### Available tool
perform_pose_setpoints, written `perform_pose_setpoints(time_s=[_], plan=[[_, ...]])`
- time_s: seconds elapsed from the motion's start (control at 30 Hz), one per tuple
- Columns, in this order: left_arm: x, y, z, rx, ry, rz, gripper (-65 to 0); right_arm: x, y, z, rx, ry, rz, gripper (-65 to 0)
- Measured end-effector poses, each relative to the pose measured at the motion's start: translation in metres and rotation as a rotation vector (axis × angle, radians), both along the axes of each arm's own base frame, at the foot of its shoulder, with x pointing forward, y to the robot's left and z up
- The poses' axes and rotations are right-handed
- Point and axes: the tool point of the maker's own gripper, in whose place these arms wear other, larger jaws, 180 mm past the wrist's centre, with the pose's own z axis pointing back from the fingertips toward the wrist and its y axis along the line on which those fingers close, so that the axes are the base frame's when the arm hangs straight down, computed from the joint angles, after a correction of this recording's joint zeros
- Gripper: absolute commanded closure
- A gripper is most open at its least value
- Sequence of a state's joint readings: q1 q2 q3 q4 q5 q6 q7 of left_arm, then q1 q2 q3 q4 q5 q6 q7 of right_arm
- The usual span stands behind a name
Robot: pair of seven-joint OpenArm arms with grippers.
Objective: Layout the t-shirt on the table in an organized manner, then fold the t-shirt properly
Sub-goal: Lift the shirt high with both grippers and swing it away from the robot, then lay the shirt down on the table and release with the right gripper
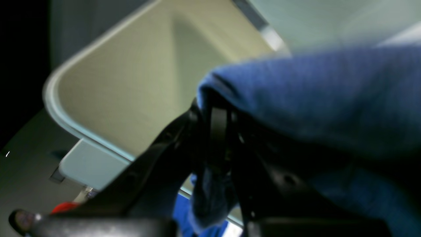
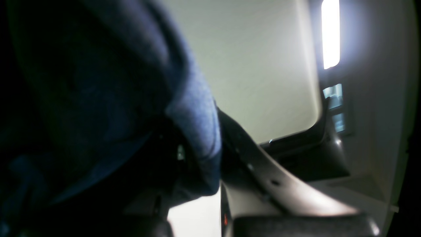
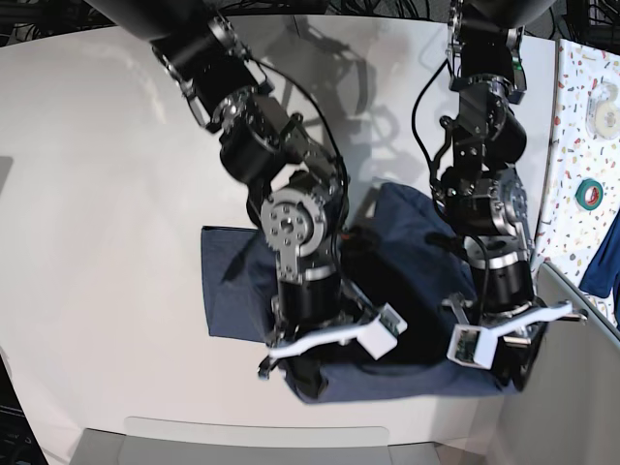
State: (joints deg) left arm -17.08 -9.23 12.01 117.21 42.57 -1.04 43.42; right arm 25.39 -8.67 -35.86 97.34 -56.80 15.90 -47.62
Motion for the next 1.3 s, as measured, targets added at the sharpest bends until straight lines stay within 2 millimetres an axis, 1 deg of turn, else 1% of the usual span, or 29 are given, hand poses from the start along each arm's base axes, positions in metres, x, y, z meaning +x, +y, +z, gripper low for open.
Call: perform_pose_setpoints(time_s=[0.03, 0.1, 0.13, 0.17, 0.23, 0.3, 0.33, 0.43, 0.47, 0.57, 0.67, 0.83, 0.93, 1.0, 1.1, 1.17, 1.23, 1.27, 1.3], plan=[[0.002, 0.002, 0.009, -0.001, -0.02, 0.004, 0.0, 0.005, 0.0, 0.004, -0.007, -0.008, 0.0, 0.0], [0.005, 0.004, 0.028, -0.005, -0.065, 0.007, 0.0, 0.012, 0.001, 0.005, -0.009, 0.001, 0.002, 0.0], [0.007, 0.004, 0.038, -0.007, -0.09, 0.003, 0.0, 0.015, 0.004, 0.007, -0.002, 0.006, 0.021, 0.0], [0.007, 0.005, 0.048, -0.005, -0.115, 0.006, 0.0, 0.016, 0.009, 0.011, 0.008, 0.006, 0.039, 0.0], [0.007, 0.008, 0.067, -0.002, -0.165, 0.021, 0.0, 0.018, 0.019, 0.027, 0.039, -0.016, 0.081, 0.0], [0.007, 0.01, 0.083, -0.002, -0.205, 0.027, 0.0, 0.02, 0.023, 0.038, 0.058, -0.031, 0.098, 0.0], [0.006, 0.011, 0.089, 0.004, -0.219, 0.029, 0.0, 0.02, 0.023, 0.039, 0.061, -0.033, 0.101, 0.0], [0.006, 0.017, 0.102, 0.043, -0.239, 0.031, 0.0, 0.021, 0.028, 0.038, 0.097, -0.008, 0.136, 0.0], [0.005, 0.02, 0.106, 0.053, -0.246, 0.038, 0.0, 0.021, 0.032, 0.04, 0.114, -0.012, 0.159, 0.0], [0.0, 0.037, 0.119, 0.039, -0.282, 0.085, 0.0, 0.018, 0.043, 0.068, 0.231, -0.112, 0.229, 0.0], [-0.007, 0.047, 0.138, 0.03, -0.342, 0.104, 0.0, 0.012, 0.051, 0.089, 0.299, -0.209, 0.297, 0.0], [-0.018, 0.06, 0.157, 0.06, -0.432, 0.11, 0.0, -0.003, 0.055, 0.118, 0.388, -0.379, 0.376, 0.0], [-0.023, 0.061, 0.167, 0.078, -0.475, 0.102, 0.0, -0.01, 0.053, 0.129, 0.43, -0.453, 0.395, 0.0], [-0.026, 0.064, 0.173, 0.081, -0.498, 0.106, 0.0, -0.014, 0.052, 0.136, 0.488, -0.486, 0.417, 0.0], [-0.033, 0.07, 0.189, 0.081, -0.548, 0.114, 0.0, -0.019, 0.049, 0.145, 0.578, -0.523, 0.443, 0.0], [-0.039, 0.07, 0.203, 0.091, -0.6, 0.108, 0.0, -0.022, 0.047, 0.149, 0.639, -0.541, 0.454, 0.0], [-0.044, 0.069, 0.214, 0.1, -0.637, 0.102, 0.0, -0.025, 0.055, 0.146, 0.709, -0.505, 0.483, 0.0], [-0.045, 0.069, 0.218, 0.099, -0.649, 0.102, 0.0, -0.027, 0.063, 0.141, 0.718, -0.478, 0.502, 0.0], [-0.047, 0.069, 0.222, 0.098, -0.659, 0.107, 0.0, -0.031, 0.073, 0.132, 0.739, -0.432, 0.525, 0.0]])
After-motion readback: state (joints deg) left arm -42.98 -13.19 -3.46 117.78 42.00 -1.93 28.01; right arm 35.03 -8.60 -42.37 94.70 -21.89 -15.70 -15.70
